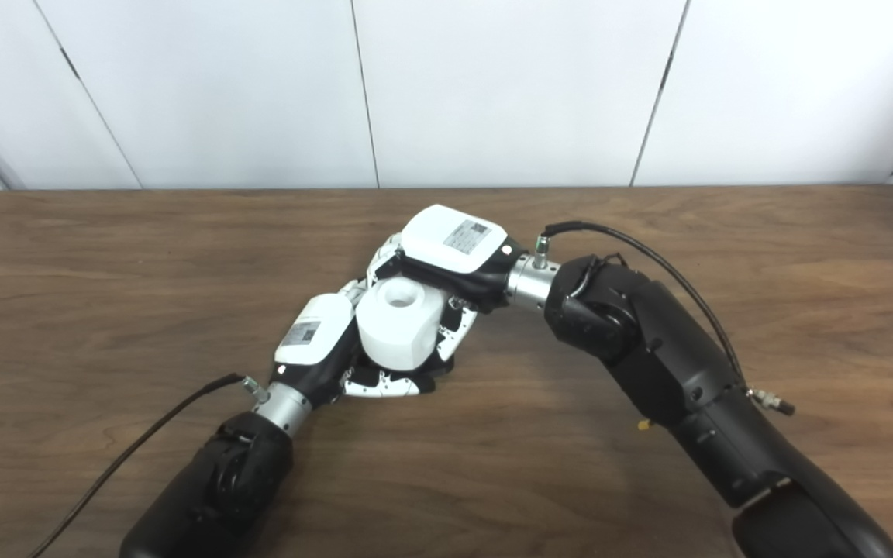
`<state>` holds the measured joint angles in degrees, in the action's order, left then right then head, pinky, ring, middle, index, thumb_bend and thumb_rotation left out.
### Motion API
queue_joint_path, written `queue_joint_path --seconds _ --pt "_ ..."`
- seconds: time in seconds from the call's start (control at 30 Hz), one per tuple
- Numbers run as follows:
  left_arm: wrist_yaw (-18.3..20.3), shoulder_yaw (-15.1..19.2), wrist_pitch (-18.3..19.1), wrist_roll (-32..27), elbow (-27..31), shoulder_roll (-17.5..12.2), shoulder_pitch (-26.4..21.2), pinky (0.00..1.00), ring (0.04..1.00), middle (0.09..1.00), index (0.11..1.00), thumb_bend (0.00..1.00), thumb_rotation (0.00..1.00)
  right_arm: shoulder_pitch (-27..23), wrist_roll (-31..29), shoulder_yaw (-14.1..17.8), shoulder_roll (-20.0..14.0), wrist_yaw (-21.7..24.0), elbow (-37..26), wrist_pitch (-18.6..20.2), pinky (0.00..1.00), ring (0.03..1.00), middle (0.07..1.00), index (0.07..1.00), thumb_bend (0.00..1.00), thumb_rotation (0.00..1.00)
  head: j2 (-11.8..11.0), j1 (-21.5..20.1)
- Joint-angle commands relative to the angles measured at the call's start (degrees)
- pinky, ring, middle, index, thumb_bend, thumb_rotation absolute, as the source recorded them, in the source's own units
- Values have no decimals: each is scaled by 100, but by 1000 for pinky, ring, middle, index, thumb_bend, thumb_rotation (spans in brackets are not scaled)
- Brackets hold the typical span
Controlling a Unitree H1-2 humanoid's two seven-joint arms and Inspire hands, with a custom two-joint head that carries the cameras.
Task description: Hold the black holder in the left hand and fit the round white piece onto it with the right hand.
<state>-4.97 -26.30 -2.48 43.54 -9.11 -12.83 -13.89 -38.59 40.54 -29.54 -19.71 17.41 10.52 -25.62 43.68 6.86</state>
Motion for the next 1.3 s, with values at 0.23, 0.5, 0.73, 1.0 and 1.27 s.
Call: queue_joint_path --seconds 0.23,0.5,0.73,1.0,1.27 --pt "385 -364 200 135 -510 115 498 953 946 879 483 524 56 -305 151 -473 -209 -264 194 -128 722 749 708 482 523 133 5 20" --pt "403 -364 239 136 -484 130 507 955 942 879 483 524 56 -519 245 -960 -394 -806 295 -128 706 746 705 482 523 133 16 38" --pt "432 -352 245 89 -451 132 527 963 948 880 483 524 56 -505 394 -1050 -420 -947 211 -127 727 756 707 482 521 133 40 44" --pt "456 -324 273 -19 -455 141 515 959 944 878 483 524 56 -484 527 -1261 -655 -1219 2 -128 740 756 703 482 523 134 67 58" --pt "534 -314 324 -30 -430 112 487 949 958 884 484 524 57 -588 403 -1528 -938 -1384 -88 -130 736 744 695 481 523 133 68 36"
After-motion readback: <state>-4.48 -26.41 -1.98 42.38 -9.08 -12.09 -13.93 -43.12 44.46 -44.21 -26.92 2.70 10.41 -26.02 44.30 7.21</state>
